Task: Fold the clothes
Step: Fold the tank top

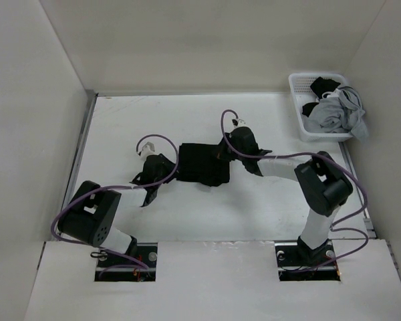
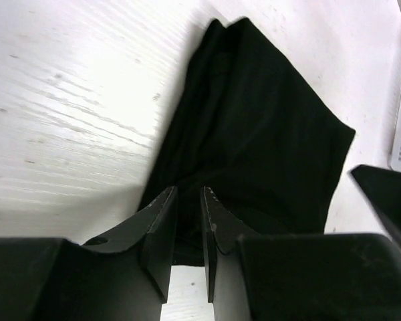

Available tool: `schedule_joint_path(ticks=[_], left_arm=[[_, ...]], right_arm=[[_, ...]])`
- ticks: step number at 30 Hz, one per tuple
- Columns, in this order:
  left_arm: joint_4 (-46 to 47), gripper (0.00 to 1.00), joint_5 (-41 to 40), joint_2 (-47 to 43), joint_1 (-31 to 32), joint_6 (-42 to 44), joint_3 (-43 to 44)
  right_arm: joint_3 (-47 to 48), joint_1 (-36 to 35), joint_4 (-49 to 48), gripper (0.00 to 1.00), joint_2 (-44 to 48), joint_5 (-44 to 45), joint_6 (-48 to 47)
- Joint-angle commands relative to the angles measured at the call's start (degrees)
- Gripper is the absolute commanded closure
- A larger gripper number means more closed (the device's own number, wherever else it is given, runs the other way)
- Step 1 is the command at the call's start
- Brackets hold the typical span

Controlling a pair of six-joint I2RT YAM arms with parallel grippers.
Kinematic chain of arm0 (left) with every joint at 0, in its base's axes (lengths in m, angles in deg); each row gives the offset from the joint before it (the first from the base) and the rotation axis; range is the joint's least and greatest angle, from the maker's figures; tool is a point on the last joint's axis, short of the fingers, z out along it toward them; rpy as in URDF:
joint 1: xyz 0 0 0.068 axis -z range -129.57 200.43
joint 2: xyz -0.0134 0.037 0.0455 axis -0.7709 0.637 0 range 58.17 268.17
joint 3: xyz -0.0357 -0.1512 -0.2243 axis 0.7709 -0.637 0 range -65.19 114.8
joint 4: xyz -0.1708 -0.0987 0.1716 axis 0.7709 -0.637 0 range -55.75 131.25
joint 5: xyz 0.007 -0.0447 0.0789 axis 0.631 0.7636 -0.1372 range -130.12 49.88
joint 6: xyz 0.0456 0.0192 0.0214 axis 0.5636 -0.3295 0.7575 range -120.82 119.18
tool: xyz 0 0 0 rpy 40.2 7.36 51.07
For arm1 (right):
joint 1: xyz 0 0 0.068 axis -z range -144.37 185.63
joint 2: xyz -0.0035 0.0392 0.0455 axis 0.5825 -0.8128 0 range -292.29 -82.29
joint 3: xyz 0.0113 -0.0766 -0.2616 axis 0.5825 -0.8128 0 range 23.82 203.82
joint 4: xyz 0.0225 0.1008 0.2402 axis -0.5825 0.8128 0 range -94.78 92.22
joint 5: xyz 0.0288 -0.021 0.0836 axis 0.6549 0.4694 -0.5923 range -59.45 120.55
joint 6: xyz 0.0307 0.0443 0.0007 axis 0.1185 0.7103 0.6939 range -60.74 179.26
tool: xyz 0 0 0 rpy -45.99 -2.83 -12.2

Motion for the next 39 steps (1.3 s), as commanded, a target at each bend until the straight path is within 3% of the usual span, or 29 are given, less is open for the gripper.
schedule_joint_path(ticks=[1, 12, 18, 22, 26, 29, 34, 39], left_arm=[[0.9, 0.81, 1.4, 0.8, -1.9, -1.0, -1.8], [0.8, 0.8, 5.2, -7.1, -6.6, -1.7, -9.1], [-8.6, 0.73, 0.4, -23.9, -5.9, 0.4, -9.5], [-17.6, 0.6, -5.2, -30.9, -3.9, 7.7, -5.2], [-22.2, 0.47, -6.4, -31.9, -3.1, 12.5, -2.0], [-25.3, 0.4, -6.3, -31.8, -4.0, 13.6, -0.5], [-28.7, 0.38, -6.3, -31.4, -5.8, 13.9, 2.1], [-28.8, 0.39, -6.6, -28.6, -1.3, 13.9, 5.9]], right_arm=[[2.0, -0.2, -2.0, 0.99, -3.2, -1.4, 3.9], [0.5, 0.5, -0.3, 0.97, -2.1, 0.8, 6.4], [-0.4, 0.4, 0.0, 0.78, 9.4, 0.2, 3.2], [-4.2, 1.7, -0.7, 0.65, 19.4, 1.1, 1.2], [-10.7, 3.6, -3.5, 0.57, 27.5, 4.5, -0.4], [-17.6, 6.0, -7.5, 0.52, 32.2, 11.9, -0.5], [-26.9, 12.0, -11.9, 0.45, 38.3, 18.4, 1.3], [-31.0, 16.6, -15.9, 0.45, 38.0, 18.5, 5.6]])
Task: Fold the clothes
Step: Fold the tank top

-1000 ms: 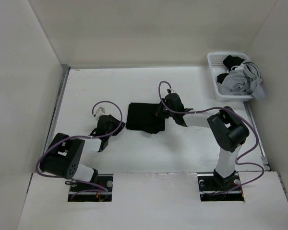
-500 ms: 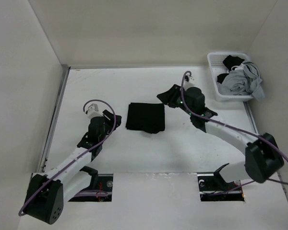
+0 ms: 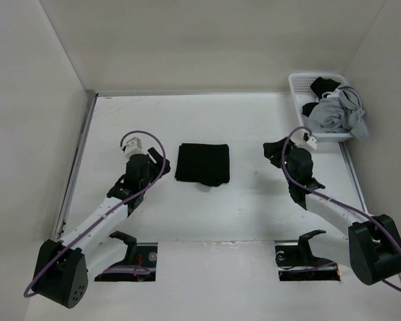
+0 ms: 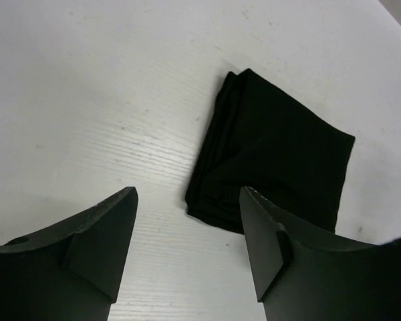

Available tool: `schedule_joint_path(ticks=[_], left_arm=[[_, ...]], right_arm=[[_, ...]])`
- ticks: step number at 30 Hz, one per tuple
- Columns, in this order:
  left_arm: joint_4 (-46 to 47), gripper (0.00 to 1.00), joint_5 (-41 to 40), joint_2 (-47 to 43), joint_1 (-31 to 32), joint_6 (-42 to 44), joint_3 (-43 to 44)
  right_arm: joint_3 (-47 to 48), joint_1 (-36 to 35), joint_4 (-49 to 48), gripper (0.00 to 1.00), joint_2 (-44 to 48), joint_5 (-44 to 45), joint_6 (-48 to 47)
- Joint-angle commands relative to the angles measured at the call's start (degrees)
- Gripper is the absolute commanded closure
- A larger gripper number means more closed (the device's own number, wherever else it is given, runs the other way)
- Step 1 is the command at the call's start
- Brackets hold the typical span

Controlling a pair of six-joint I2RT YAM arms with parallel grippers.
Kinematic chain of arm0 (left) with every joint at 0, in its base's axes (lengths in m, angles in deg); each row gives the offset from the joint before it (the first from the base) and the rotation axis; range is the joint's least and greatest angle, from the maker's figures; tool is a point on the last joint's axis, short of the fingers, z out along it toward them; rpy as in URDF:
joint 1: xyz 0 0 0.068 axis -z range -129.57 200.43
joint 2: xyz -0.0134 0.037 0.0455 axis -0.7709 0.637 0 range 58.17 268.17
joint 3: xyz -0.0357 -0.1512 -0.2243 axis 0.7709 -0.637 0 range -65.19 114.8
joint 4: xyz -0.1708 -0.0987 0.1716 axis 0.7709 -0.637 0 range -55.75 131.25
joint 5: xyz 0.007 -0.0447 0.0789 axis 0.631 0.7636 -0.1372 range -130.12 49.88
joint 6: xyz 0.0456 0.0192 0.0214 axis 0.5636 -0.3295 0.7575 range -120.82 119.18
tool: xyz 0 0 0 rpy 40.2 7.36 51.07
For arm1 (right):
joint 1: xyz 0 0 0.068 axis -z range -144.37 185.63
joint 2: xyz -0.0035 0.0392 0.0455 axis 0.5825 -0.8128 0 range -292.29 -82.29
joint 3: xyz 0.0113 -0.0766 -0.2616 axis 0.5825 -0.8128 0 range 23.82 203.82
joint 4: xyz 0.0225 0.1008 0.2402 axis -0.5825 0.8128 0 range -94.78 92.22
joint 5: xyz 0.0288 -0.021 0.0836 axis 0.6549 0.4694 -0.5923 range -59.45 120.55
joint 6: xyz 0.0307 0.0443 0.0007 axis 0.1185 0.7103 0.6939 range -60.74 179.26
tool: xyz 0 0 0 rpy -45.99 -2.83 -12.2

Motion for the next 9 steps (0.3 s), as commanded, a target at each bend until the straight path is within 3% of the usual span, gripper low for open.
schedule_joint_path(ticks=[1, 5, 9], left_arm=[[0.6, 0.4, -0.9, 1.5, 3.7, 1.5, 4.8], [0.6, 0.43, -4.0, 2.8, 6.8, 2.4, 6.3], [-0.8, 0.44, -6.0, 2.3, 5.3, 2.9, 6.9]], right_arm=[[-0.2, 1.5, -8.0, 0.45, 0.3, 1.5, 3.0], [0.4, 1.2, -8.1, 0.45, -1.6, 0.2, 3.2], [0.7, 1.5, -8.1, 0.45, -2.2, -0.4, 3.3]])
